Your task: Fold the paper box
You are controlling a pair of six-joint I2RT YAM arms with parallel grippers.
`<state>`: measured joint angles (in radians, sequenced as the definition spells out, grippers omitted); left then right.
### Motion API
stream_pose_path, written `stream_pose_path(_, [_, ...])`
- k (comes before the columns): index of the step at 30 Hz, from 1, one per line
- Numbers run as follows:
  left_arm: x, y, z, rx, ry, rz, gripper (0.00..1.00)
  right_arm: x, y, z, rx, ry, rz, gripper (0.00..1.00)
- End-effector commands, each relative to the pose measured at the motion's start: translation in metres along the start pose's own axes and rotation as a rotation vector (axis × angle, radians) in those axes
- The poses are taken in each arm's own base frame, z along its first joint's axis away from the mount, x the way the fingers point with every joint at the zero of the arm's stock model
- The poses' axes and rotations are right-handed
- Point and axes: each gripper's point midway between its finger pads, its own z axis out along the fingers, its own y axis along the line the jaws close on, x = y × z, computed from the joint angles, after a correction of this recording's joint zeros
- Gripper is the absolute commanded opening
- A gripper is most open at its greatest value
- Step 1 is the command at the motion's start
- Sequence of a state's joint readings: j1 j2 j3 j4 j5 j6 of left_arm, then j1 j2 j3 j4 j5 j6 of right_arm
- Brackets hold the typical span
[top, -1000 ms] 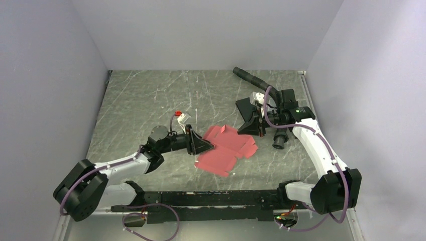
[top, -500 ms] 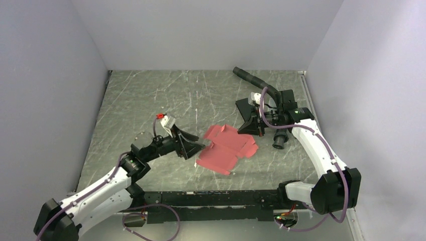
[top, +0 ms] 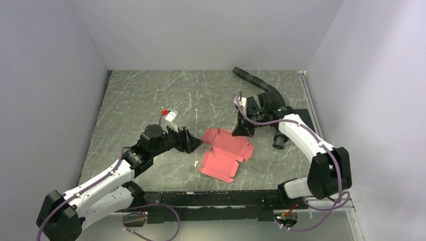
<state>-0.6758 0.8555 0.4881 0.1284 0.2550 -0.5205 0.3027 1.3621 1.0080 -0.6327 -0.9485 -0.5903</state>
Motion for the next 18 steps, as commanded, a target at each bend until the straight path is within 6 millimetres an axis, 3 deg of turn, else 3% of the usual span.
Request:
stream_pose_path(1, [-0.008,0.013,0.003,-0.064,-0.04,0.037,0.76,0.005,-0.026,0.014,0.145,0.092,-0.061,0.0])
stream_pose_path(7, [0.0,0.038,-0.002,-0.168,-0.089,-0.002,0.74,0.016,-0.038,0.033,0.266,0.221,-0.179,0.0])
stream_pose_path(14, [0.02,0.058,-0.008,-0.241,-0.094,-0.076,0.64,0.024,-0.048,0.047,0.444,0.343,-0.36,0.0])
stream_pose_path(18, [0.02,0.068,-0.015,-0.297,-0.128,-0.093,0.64,0.03,-0.05,0.053,0.54,0.383,-0.479,0.0])
